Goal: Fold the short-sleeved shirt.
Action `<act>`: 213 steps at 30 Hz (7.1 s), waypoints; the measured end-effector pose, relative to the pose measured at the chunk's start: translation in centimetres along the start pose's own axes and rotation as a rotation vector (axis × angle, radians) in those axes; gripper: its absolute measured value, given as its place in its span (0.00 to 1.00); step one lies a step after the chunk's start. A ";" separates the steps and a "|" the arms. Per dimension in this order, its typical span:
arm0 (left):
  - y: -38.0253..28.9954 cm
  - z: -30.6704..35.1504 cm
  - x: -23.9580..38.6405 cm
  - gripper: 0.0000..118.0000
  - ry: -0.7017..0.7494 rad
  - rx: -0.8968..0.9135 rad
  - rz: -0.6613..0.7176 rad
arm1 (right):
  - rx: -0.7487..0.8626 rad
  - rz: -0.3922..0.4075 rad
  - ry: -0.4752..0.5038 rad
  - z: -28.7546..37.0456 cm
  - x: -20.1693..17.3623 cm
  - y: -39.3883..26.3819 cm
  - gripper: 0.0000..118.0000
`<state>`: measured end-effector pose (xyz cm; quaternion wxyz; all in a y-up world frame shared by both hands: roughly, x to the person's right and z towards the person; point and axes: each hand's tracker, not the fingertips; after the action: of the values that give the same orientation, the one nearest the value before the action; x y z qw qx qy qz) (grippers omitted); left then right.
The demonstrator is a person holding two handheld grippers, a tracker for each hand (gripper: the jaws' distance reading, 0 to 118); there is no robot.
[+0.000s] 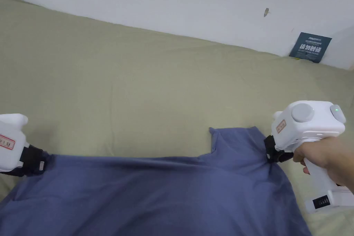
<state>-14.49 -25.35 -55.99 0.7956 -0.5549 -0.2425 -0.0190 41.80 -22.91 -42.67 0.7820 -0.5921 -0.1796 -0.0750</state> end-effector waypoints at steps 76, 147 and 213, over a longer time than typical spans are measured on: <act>-27.7 17.6 22.9 0.00 -0.083 0.467 -0.254 | 0.642 -0.044 0.080 22.9 -17.6 -40.4 0.02; -21.5 11.9 -1.1 0.11 -0.797 0.251 0.243 | 0.524 -0.196 0.191 24.1 -9.8 -41.5 0.03; -26.8 0.6 28.6 0.00 -0.764 0.002 -0.050 | 0.490 -0.304 0.193 24.1 -5.1 -47.0 0.03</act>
<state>2.46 -28.24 -20.79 0.6477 -0.5150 -0.5350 0.1703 16.90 -13.96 3.33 0.8949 -0.3420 -0.2037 -0.2016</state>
